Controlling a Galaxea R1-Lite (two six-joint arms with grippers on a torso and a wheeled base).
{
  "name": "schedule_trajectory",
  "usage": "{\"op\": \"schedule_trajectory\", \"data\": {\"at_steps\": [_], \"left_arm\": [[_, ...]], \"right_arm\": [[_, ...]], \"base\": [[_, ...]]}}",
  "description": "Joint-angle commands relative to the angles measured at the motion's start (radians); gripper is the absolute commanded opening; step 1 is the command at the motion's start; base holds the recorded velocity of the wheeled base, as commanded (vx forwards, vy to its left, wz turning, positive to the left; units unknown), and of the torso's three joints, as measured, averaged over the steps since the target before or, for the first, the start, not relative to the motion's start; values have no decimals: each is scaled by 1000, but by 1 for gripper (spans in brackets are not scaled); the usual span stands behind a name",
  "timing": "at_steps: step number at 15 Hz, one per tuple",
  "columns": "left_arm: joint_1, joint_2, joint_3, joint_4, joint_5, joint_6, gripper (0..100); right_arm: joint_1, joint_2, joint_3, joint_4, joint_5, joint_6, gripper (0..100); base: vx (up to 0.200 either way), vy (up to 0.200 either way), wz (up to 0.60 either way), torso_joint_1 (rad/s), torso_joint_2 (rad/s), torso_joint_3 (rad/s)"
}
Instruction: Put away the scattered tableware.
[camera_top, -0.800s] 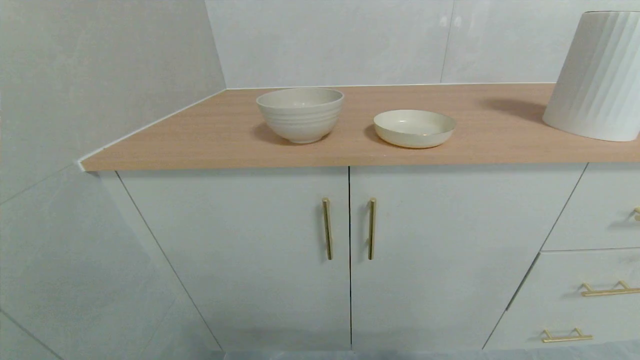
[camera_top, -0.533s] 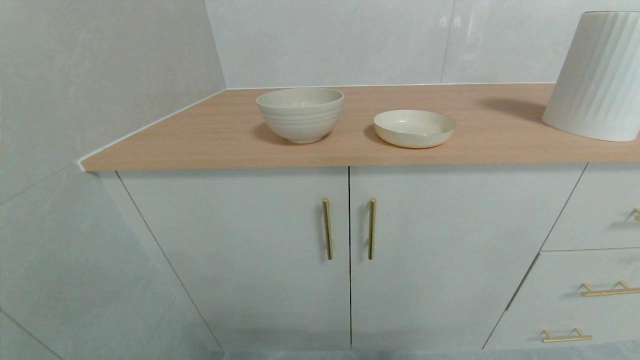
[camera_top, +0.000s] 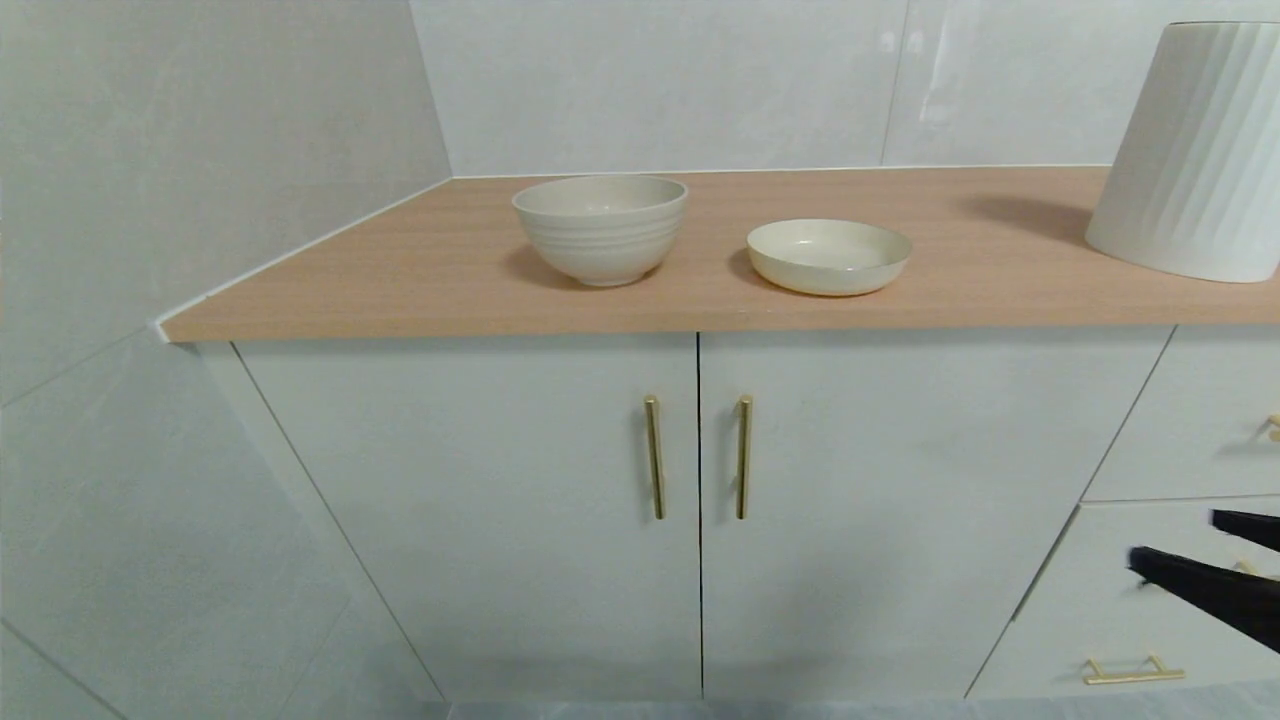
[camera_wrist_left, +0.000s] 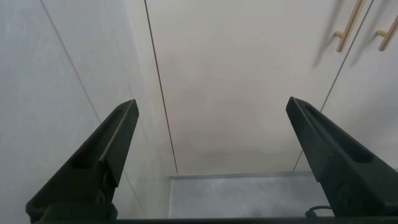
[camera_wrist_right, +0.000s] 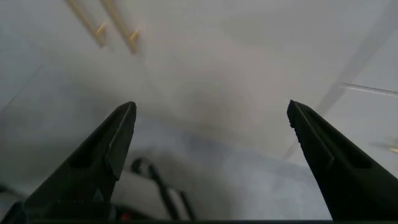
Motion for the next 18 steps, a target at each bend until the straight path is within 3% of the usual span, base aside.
{"op": "schedule_trajectory", "data": {"at_steps": [1,3,7,11,14,18], "left_arm": [[0,0,0,0,0,0,100],[0,0,0,0,0,0,100],[0,0,0,0,0,0,100],[0,0,0,0,0,0,100],[0,0,0,0,0,0,100],[0,0,0,0,0,0,100]], "right_arm": [[211,490,-69,-273,19,65,100],[245,533,-72,-347,36,100,100],[250,657,-172,-479,182,103,100],[299,803,-284,-543,182,136,100],[312,898,-302,-727,179,232,100],[360,946,-319,-769,177,260,100]], "base": [[0,0,0,0,0,0],[0,0,0,0,0,0],[0,0,0,0,0,0],[0,0,0,0,0,0],[0,0,0,0,0,0],[0,0,0,0,0,0]]}}
